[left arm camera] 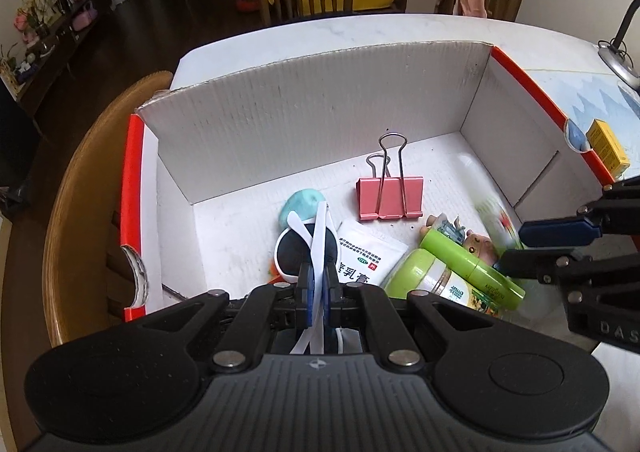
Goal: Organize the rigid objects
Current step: 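Lower both grippers into the box and release the marker pen and sunglasses, then lift both open grippers out of the box and back over the table, then grasp the pale blue tape dispenser with the right gripper while the left grasps the yellow box, then carry the tape dispenser and yellow box over the box with both grippers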
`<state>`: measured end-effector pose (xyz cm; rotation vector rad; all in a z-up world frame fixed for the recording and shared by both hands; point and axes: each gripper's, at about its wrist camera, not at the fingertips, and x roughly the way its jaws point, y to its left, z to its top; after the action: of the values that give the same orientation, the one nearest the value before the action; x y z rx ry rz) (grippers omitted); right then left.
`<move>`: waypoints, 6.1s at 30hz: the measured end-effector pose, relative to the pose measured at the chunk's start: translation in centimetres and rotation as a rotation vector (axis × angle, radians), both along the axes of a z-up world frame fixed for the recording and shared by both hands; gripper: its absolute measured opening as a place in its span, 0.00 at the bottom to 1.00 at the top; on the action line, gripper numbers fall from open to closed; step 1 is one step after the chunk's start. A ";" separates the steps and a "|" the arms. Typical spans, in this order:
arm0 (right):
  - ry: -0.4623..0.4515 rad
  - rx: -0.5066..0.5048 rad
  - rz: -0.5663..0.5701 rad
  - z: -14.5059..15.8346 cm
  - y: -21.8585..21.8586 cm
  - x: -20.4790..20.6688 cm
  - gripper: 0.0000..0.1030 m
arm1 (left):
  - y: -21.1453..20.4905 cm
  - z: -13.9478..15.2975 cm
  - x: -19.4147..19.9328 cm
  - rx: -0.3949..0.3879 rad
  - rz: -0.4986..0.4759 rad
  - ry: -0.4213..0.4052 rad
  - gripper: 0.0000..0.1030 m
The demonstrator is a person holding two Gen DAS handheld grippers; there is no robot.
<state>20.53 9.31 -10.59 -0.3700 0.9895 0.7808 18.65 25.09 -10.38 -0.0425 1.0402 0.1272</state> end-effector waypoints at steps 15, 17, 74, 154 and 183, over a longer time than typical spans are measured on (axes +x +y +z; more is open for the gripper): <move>0.031 0.127 -0.002 2.4 -2.6 -1.2 0.40 | 0.4 0.6 -1.6 -0.083 0.043 0.004 0.07; 0.034 0.144 -0.006 2.7 -3.1 -1.3 0.41 | 0.3 0.8 -1.9 -0.081 0.047 0.000 0.07; -0.078 0.275 -0.156 7.1 -29.1 1.5 0.77 | -23.5 7.0 2.0 -0.181 -0.098 -0.292 0.93; -0.186 0.134 0.098 -4.3 -26.5 10.6 0.44 | -29.1 -1.5 14.7 -0.130 -0.057 -0.133 0.28; -0.197 0.206 0.063 7.1 -25.0 3.5 0.45 | -22.3 6.5 3.2 -0.183 -0.009 -0.209 0.28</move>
<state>24.07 -15.69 -3.45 -0.2944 0.7092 0.8769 21.87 2.75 -3.88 -0.2127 0.8405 0.0187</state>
